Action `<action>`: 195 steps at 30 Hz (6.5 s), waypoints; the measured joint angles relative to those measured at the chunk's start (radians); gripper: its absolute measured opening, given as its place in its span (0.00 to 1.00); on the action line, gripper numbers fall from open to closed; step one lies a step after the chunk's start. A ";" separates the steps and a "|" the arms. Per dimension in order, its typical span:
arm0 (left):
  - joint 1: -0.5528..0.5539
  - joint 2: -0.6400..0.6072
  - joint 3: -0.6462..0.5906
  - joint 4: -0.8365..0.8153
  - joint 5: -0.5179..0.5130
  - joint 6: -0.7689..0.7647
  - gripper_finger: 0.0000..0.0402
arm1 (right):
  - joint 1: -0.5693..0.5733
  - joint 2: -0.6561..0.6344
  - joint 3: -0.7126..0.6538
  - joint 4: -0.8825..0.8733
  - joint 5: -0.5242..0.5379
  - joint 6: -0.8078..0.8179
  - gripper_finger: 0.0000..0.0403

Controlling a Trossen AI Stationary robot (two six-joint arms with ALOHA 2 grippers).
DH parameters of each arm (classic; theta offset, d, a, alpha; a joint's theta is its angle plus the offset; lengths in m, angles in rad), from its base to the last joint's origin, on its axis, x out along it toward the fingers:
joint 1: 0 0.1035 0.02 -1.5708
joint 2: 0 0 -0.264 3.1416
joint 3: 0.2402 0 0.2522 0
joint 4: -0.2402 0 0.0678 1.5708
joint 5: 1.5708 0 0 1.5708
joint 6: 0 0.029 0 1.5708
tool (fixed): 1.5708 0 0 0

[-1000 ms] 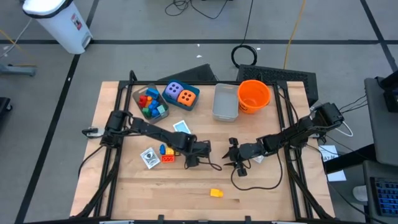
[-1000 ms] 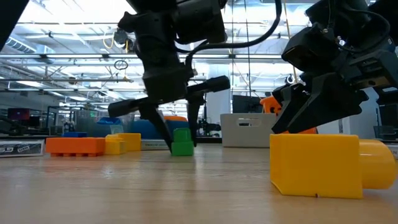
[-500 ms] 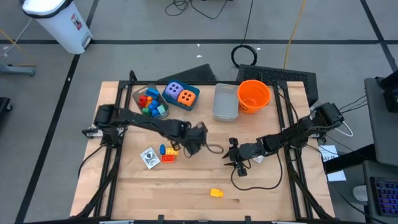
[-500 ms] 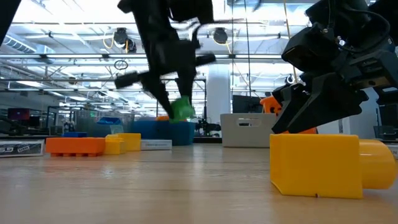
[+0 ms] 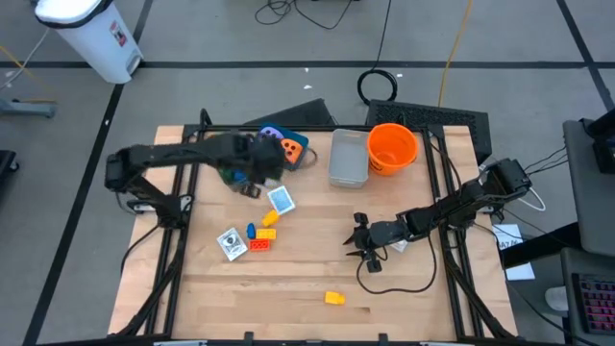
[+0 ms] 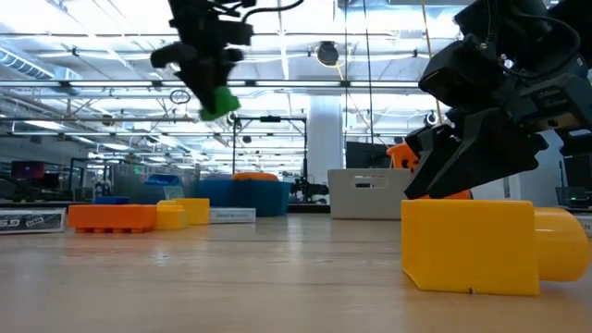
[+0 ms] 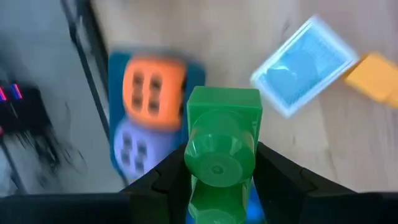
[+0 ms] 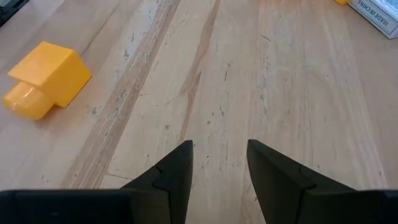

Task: Pick & Place Toys
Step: Put the green game piece into the black bin, then put the blue game piece into the black bin

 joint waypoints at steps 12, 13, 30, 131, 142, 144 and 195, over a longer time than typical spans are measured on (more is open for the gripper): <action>0.247 -0.026 -0.051 -0.137 0.111 -0.287 0.38 | 0.000 0.000 0.000 0.000 0.000 0.000 0.36; 0.260 -0.027 -0.069 -0.132 0.114 -0.289 0.38 | 0.000 0.000 0.000 0.000 0.000 0.000 0.36; 0.357 -0.026 -0.317 0.060 0.190 -0.318 0.39 | 0.000 0.000 0.000 0.000 0.000 -0.002 0.36; -0.617 -0.451 -1.048 1.489 0.078 -0.899 0.59 | 0.005 0.001 -0.116 0.426 0.023 0.042 0.36; -0.657 -0.290 -0.793 0.739 -0.157 -1.226 0.59 | 0.005 0.001 -0.116 0.405 0.023 0.046 0.36; -0.646 -0.272 -0.746 0.617 -0.147 -1.309 0.59 | 0.005 0.001 -0.116 0.401 0.023 0.046 0.36; -0.403 -0.123 -0.669 0.457 0.150 -2.026 0.59 | 0.062 0.000 -0.116 0.306 0.023 0.079 0.36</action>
